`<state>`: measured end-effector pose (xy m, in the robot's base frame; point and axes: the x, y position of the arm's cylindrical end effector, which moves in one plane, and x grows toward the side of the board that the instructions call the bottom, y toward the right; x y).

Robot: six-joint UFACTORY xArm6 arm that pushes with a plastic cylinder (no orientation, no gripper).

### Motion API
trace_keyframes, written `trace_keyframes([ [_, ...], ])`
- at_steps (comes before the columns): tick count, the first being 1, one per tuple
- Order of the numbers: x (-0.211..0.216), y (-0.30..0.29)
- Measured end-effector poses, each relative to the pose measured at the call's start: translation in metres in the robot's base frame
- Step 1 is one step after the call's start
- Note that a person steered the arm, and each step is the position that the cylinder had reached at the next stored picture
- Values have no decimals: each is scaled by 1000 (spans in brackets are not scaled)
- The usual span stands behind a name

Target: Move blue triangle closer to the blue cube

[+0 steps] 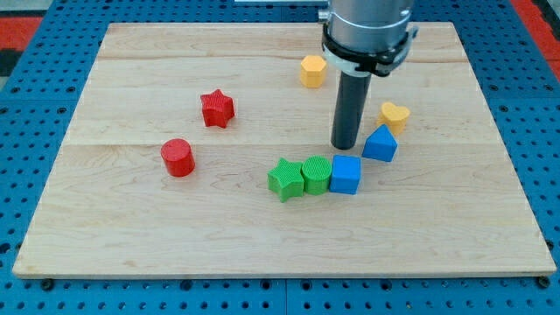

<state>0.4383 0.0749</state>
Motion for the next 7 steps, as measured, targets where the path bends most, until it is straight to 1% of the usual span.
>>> trace_keyframes([
  [1, -15, 0],
  [2, -17, 22],
  [3, -12, 61],
  [4, 14, 86],
  [5, 43, 88],
  [6, 45, 94],
  [7, 35, 133],
])
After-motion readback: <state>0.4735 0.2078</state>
